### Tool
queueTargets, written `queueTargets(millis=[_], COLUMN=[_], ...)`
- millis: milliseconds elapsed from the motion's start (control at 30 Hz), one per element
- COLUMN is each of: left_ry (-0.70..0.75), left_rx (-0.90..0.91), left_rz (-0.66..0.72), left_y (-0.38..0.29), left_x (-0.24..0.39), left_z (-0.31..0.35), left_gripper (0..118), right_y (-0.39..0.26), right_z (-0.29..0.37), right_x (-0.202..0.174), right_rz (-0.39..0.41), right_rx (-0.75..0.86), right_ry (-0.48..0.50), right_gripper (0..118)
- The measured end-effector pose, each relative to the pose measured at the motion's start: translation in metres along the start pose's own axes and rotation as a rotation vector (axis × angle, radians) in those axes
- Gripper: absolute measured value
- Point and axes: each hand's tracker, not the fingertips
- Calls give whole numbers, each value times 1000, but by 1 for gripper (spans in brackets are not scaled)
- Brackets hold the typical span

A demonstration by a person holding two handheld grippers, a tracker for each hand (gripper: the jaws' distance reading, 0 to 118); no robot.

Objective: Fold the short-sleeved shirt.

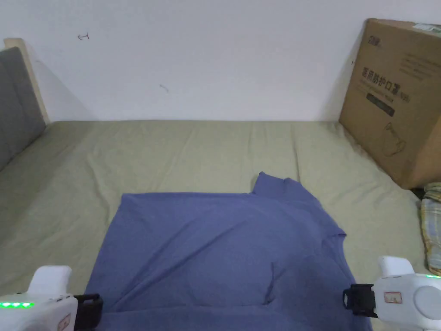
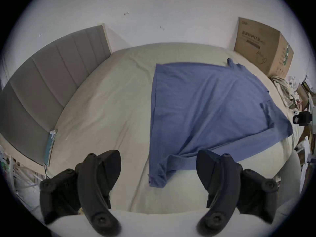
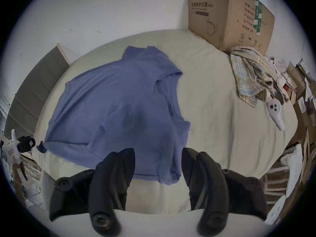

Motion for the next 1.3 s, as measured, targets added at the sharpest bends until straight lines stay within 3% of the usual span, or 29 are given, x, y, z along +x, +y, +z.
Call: queueTargets(millis=[33, 67, 100, 200, 400, 433, 467, 500, 533, 567, 667, 700, 733, 767, 800, 1133, 1167, 1200, 1233, 1267, 1300], left_ry=[-11, -24, -34, -52, -62, -42, -14, -19, -34, -42, -55, -44, -41, -49, -65, -82, -80, -83, -87, -88, -86], left_rx=[8, 6, -3, -31, -72, -76, -64, -76, -90, -86, -93, -111, -130, -127, -124, -86, -84, -85, -86, -88, -88], left_rz=[3, 5, 6, 7, 31, 6, -2, 0, 13, 37, 65, 60, 54, 54, 58, 37, 33, 34, 35, 35, 36], left_y=[-1, -2, -4, -15, -30, -32, -33, -32, -32, -32, -32, -32, -32, -33, -36, -35, -33, -32, -31, -31, -31], left_x=[2, 2, 4, 8, 0, 0, -1, -2, -5, -7, -9, -9, -9, -9, -8, -7, -6, -8, -8, -8, -8], left_z=[5, 7, 7, 7, 3, 1, 0, -4, -11, -14, -30, -38, -43, -46, -48, -34, -33, -34, -34, -34, -34], left_gripper=[45, 13, 3, 0, 1, 16, 43, 80, 95, 99, 98, 89, 68, 27, 3, 3, 3, 3, 3, 3, 3], right_y=[-1, -2, -4, -16, -29, -29, -28, -28, -27, -27, -27, -27, -28, -28, -29, -31, -29, -27, -24, -21, -18], right_z=[1, 0, -3, -9, -19, -19, -20, -20, -20, -19, -20, -22, -24, -25, -25, -16, -14, -12, -12, -14, -16], right_x=[-4, -7, -11, -18, -22, -22, -22, -21, -21, -21, -21, -22, -21, -21, -21, -10, -6, -2, 2, 7, 11], right_rz=[14, 24, 33, 66, 35, 33, 32, 31, 30, 29, 27, 28, 29, 29, 28, -37, -42, -46, -50, -56, -65], right_rx=[1, -5, -21, -47, -82, -84, -85, -85, -86, -87, -93, -97, -101, -105, -109, -84, -68, -57, -49, -47, -44], right_ry=[4, -2, -13, 17, 32, 31, 29, 27, 28, 30, 39, 39, 37, 35, 37, 59, 55, 49, 44, 32, 20], right_gripper=[15, 2, 1, 0, 0, 0, 0, 0, 0, 0, 0, 0, 0, 0, 0, 2, 15, 41, 59, 68, 65])
